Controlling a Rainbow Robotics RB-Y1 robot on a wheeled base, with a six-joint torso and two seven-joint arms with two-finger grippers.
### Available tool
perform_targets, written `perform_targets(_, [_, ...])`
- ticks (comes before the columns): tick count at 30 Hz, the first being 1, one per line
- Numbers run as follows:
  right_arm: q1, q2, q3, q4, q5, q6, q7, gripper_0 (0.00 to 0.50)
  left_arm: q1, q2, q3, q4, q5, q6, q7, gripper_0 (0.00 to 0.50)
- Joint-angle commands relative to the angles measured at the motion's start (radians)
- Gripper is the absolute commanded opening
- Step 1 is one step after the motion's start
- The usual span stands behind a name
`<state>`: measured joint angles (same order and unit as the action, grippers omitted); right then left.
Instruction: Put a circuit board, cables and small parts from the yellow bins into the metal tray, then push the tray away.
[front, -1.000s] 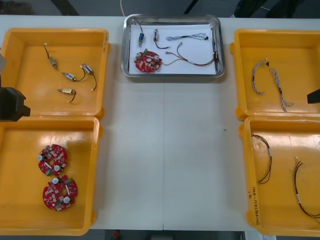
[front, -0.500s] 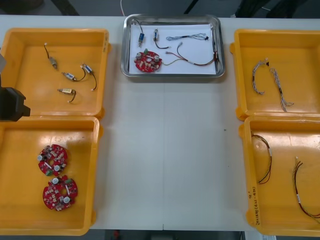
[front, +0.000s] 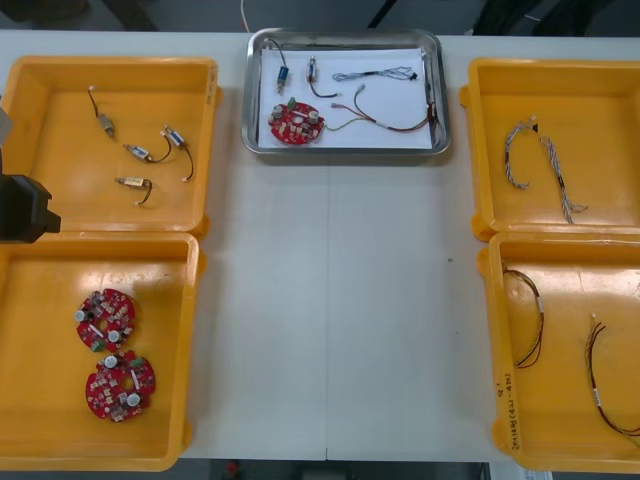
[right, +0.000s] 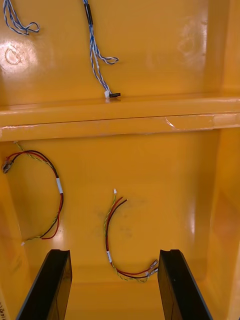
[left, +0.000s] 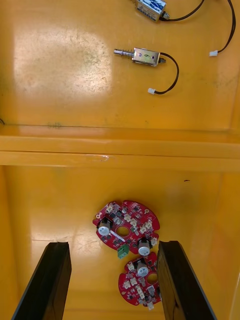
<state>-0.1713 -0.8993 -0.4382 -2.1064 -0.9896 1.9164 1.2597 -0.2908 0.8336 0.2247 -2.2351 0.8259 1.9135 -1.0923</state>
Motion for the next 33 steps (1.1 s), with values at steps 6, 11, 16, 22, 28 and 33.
perform_targets(6, [0.01,0.006,-0.004,-0.023,-0.011,0.003,0.024,0.5,0.016,0.007,0.028,-0.029,-0.007,0.006,-0.09,0.5])
perform_targets(11, [0.01,0.006,-0.004,-0.023,-0.011,0.003,0.024,0.5,0.016,0.007,0.028,-0.029,-0.007,0.006,-0.09,0.5])
perform_targets(16, [0.01,0.006,-0.004,-0.023,-0.011,0.003,0.024,0.5,0.016,0.007,0.028,-0.029,-0.007,0.006,-0.09,0.5])
perform_targets(22, [0.01,0.006,-0.004,-0.023,-0.011,0.003,0.024,0.5,0.016,0.007,0.028,-0.029,-0.007,0.006,-0.09,0.5])
perform_targets(28, [0.01,0.006,-0.004,-0.023,-0.011,0.003,0.024,0.5,0.016,0.007,0.028,-0.029,-0.007,0.006,-0.09,0.5])
perform_targets(33, [0.01,0.006,-0.004,-0.023,-0.011,0.003,0.024,0.5,0.016,0.007,0.028,-0.029,-0.007,0.006,-0.09,0.5])
